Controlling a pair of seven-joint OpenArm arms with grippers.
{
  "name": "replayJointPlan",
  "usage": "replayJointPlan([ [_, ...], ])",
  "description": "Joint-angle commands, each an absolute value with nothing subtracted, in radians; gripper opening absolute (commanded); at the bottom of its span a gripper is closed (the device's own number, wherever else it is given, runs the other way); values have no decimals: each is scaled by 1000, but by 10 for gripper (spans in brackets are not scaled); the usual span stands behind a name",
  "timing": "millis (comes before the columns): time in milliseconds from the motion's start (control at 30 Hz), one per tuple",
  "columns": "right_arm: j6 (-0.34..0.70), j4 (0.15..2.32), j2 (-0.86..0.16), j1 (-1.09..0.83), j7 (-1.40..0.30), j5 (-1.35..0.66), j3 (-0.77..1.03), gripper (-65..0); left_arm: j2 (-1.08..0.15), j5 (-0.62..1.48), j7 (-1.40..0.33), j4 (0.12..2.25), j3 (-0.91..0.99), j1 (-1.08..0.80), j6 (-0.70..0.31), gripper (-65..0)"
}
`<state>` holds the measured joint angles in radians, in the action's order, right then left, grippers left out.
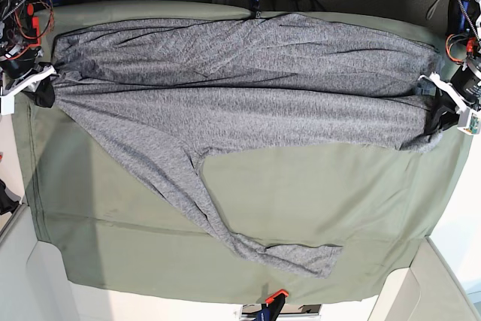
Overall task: Fold the T-shirt properly
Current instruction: 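Fold the shirt lengthwise with both grippers, pulling the edge over, then release the shirt and move the right gripper to the hanging sleeve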
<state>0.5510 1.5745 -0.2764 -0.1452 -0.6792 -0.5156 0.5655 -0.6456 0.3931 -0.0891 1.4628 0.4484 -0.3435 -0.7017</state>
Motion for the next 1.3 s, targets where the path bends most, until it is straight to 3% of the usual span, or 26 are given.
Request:
replayJointPlan([
  [0,550,1604,-295,-153,-659,-524,578,-650,-662,389,-67,1481,471,-345,-698,-650],
  [167,550,1620,-297,-199,-660,-523,579,-650,-653,346,-77,1478,471,-373,-698,-642],
  [300,550,1618,-297,-196,-663,-525,579,-650,-648,347,-83,1476,471,-372,-698,-494],
  [333,549,1618,-297,-194,-662,-525,579,-629,-648,347,-83,1476,471,-371,-698,-470],
  [433,546,1618,-297,-195,-663,-557,579,-449,-648,348,-96,1476,471,-371,-698,-424],
  [533,546,1619,-297,-194,-662,-575,579,-380,-648,385,-163,1476,471,-371,-698,-421],
  [700,547,1650,-292,-157,-659,-696,579,-380,-648,505,-252,1490,472,-371,-698,-421],
  [867,546,1685,-256,-7,-677,-662,545,-380,-648,532,-253,1551,472,-371,-698,-421],
  [1067,485,1568,-226,222,-641,-514,308,-364,-648,535,-253,1565,471,-366,-698,-421],
  [1267,400,1225,-207,458,-525,-296,54,-333,-648,543,-299,1565,472,-367,-698,-421],
])
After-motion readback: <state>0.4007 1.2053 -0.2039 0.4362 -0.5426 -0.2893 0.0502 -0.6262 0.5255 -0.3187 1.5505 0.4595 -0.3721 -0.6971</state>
